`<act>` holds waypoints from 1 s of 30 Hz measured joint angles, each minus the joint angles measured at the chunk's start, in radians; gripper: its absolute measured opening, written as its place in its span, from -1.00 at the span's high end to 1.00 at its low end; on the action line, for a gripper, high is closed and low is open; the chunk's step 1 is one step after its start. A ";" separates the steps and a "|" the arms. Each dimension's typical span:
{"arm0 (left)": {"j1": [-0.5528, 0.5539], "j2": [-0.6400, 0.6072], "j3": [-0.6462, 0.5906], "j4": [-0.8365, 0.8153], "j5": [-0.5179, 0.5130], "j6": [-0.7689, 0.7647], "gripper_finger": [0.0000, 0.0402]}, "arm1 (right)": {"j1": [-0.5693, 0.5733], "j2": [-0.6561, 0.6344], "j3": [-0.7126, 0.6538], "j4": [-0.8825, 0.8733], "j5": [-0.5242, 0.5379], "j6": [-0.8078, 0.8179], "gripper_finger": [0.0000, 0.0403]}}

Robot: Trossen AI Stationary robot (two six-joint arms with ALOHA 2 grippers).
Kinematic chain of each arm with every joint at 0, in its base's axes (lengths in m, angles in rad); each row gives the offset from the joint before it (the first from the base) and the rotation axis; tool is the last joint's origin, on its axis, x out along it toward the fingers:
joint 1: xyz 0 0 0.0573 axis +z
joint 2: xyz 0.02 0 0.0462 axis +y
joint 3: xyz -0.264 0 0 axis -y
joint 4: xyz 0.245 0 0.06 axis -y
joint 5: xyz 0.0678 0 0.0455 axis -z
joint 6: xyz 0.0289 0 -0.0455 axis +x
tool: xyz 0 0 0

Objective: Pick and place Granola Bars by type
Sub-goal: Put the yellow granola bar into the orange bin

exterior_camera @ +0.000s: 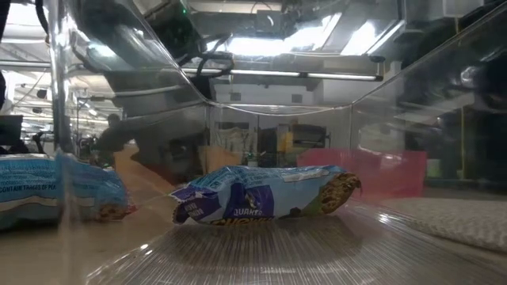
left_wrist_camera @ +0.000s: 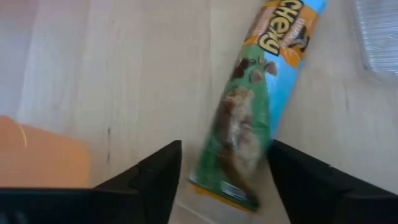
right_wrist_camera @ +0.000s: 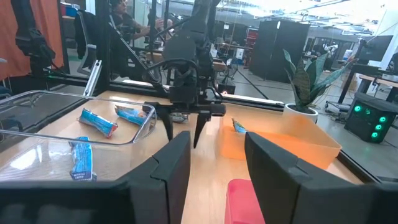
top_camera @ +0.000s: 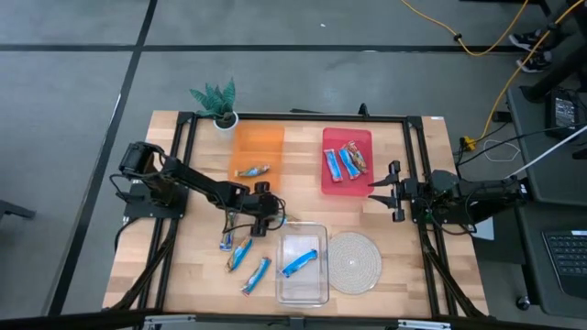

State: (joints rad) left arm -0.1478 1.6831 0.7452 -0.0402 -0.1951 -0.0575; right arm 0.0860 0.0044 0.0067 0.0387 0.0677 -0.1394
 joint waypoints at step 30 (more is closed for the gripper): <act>-0.059 -0.210 -0.002 -0.124 -0.076 -0.079 0.86 | 0.000 0.000 0.000 0.000 0.000 0.000 0.23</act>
State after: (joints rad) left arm -0.2069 1.4733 0.7437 -0.1646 -0.2710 -0.1362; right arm 0.0860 0.0044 0.0067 0.0387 0.0677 -0.1398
